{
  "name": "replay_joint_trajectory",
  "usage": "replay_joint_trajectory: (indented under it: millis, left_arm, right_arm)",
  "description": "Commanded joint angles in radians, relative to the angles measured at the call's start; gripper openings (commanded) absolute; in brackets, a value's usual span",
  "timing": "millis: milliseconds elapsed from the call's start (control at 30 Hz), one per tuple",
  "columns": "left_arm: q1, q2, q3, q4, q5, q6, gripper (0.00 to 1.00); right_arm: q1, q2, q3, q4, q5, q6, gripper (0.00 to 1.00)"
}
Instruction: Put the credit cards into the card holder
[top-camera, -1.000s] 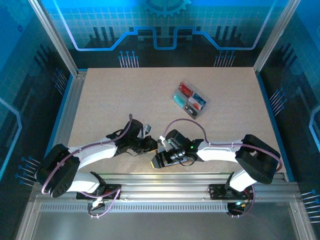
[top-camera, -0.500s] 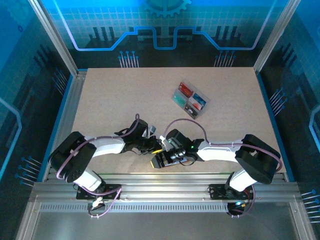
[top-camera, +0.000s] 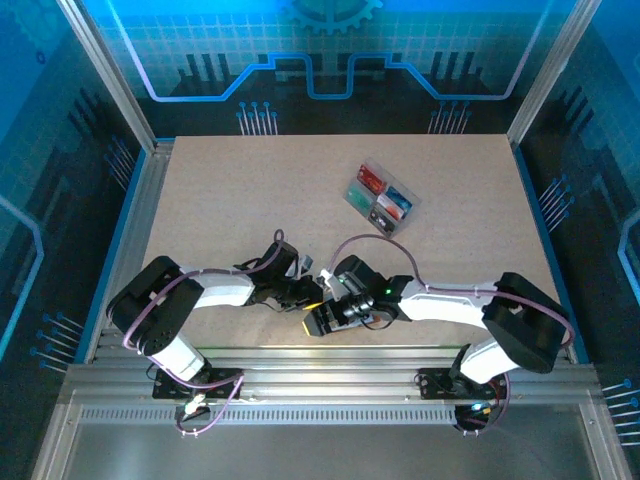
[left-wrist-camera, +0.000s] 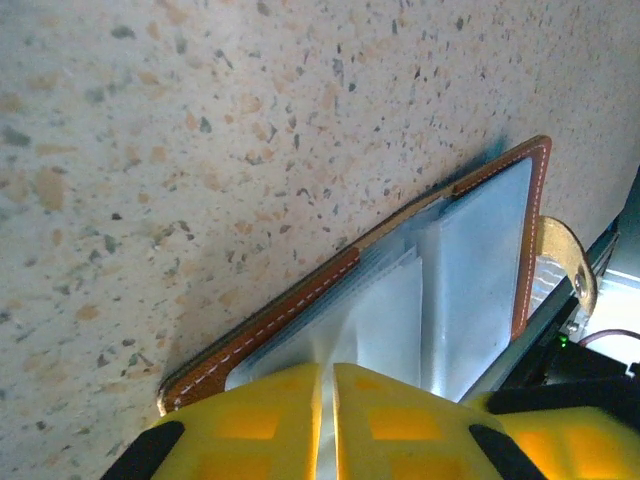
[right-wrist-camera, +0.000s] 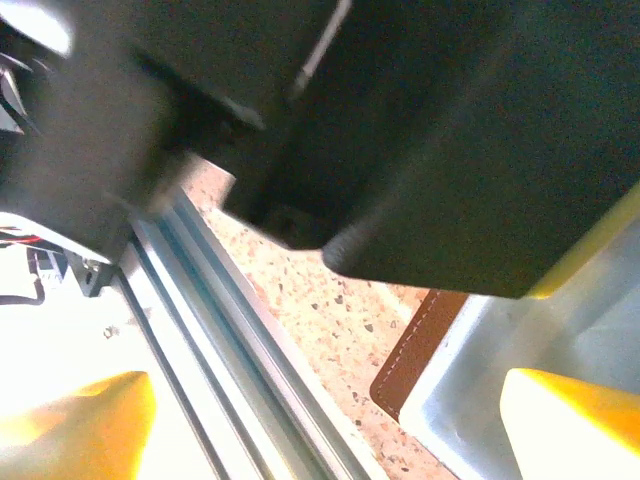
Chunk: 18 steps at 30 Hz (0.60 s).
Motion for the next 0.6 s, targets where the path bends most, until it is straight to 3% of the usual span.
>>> replay_joint_trajectory:
  millis: [0,133,367,567]
  left_arm:
    - [0.0,0.028,-0.016,-0.088,-0.046,0.08,0.14]
    - [-0.006,0.053,-0.004,-0.108,-0.049,0.12,0.14]
    - [-0.013,0.078,0.03,-0.16,-0.053,0.174,0.14]
    - [-0.023,0.084,0.032,-0.164,-0.054,0.186,0.14]
  right_arm:
    - [-0.049,-0.078,0.078,-0.133,0.066,-0.058,0.93]
    - [-0.156,-0.159,0.155,-0.293,0.215,-0.088,0.95]
    - [-0.36,-0.096,0.416,-0.592,0.78,-0.129,0.95]
    - [-0.5,0.129,0.597,-0.6,0.929,-0.214,0.93]
